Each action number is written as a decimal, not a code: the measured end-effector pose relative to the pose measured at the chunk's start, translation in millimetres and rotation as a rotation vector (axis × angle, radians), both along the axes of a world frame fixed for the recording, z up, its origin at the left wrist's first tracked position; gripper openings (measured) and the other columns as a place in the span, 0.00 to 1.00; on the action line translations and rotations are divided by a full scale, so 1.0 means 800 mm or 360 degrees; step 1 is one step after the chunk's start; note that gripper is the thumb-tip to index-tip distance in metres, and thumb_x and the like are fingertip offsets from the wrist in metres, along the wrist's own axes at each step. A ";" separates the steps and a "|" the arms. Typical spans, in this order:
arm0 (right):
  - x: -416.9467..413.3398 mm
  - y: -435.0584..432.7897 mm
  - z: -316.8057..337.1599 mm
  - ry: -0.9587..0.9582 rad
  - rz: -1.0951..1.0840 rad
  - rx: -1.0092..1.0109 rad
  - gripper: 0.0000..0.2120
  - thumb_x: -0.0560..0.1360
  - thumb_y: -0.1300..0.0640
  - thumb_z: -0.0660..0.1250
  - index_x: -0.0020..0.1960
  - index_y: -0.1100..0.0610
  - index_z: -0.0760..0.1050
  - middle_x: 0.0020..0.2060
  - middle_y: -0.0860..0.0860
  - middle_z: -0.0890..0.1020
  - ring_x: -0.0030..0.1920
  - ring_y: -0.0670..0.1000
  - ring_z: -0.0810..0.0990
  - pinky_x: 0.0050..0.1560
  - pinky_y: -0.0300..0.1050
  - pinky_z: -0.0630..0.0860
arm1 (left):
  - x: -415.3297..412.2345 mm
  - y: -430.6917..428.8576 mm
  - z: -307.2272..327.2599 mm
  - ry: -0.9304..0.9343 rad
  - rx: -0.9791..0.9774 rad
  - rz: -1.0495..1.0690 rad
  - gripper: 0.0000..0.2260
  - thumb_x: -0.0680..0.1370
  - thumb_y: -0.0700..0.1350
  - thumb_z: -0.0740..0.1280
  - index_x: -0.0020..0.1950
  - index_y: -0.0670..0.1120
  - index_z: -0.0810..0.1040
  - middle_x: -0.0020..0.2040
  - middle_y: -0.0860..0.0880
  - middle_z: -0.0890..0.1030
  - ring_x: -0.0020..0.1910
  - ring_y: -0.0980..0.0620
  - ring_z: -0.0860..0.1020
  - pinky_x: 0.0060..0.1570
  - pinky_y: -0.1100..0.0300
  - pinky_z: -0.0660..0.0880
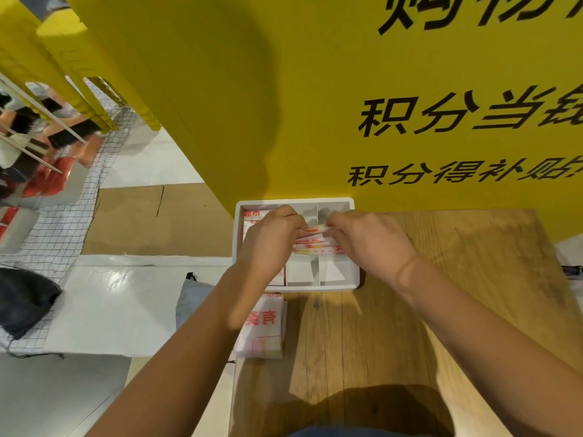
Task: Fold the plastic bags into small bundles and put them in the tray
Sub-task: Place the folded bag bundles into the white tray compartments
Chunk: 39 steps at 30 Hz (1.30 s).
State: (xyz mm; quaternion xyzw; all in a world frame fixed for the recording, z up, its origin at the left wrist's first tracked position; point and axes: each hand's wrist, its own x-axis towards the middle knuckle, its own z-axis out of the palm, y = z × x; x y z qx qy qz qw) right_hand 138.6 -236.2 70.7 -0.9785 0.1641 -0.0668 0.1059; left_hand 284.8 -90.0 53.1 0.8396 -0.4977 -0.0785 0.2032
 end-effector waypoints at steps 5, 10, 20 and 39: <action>-0.004 -0.005 -0.030 0.0067 -0.0198 0.0083 0.09 0.72 0.62 0.74 0.50 0.52 0.84 0.43 0.48 0.78 0.42 0.50 0.77 0.32 0.47 0.78 | -0.007 0.005 -0.007 0.0012 -0.0074 0.0129 0.13 0.73 0.32 0.71 0.53 0.47 0.86 0.47 0.49 0.81 0.46 0.47 0.80 0.38 0.56 0.76; 0.018 -0.018 -0.021 0.0157 -0.0215 0.0121 0.11 0.79 0.57 0.66 0.57 0.46 0.83 0.49 0.47 0.82 0.48 0.51 0.81 0.42 0.45 0.77 | -0.002 -0.005 0.000 -0.0241 0.0041 0.0045 0.17 0.66 0.30 0.76 0.48 0.49 0.87 0.41 0.50 0.83 0.43 0.46 0.81 0.35 0.61 0.69; -0.062 0.129 0.018 -0.0105 -0.0062 0.0595 0.07 0.81 0.48 0.63 0.54 0.48 0.78 0.47 0.42 0.79 0.44 0.44 0.79 0.37 0.37 0.74 | -0.049 0.175 0.030 0.0287 -0.0079 0.0657 0.02 0.80 0.50 0.67 0.51 0.54 0.78 0.45 0.58 0.77 0.42 0.61 0.77 0.40 0.64 0.72; -0.068 0.228 -0.037 0.0008 -0.0708 0.2028 0.07 0.74 0.56 0.75 0.51 0.51 0.81 0.46 0.44 0.86 0.46 0.42 0.83 0.43 0.34 0.77 | -0.101 0.244 -0.016 0.1460 -0.0058 0.0783 0.16 0.73 0.39 0.76 0.57 0.52 0.78 0.51 0.55 0.84 0.47 0.64 0.81 0.43 0.72 0.75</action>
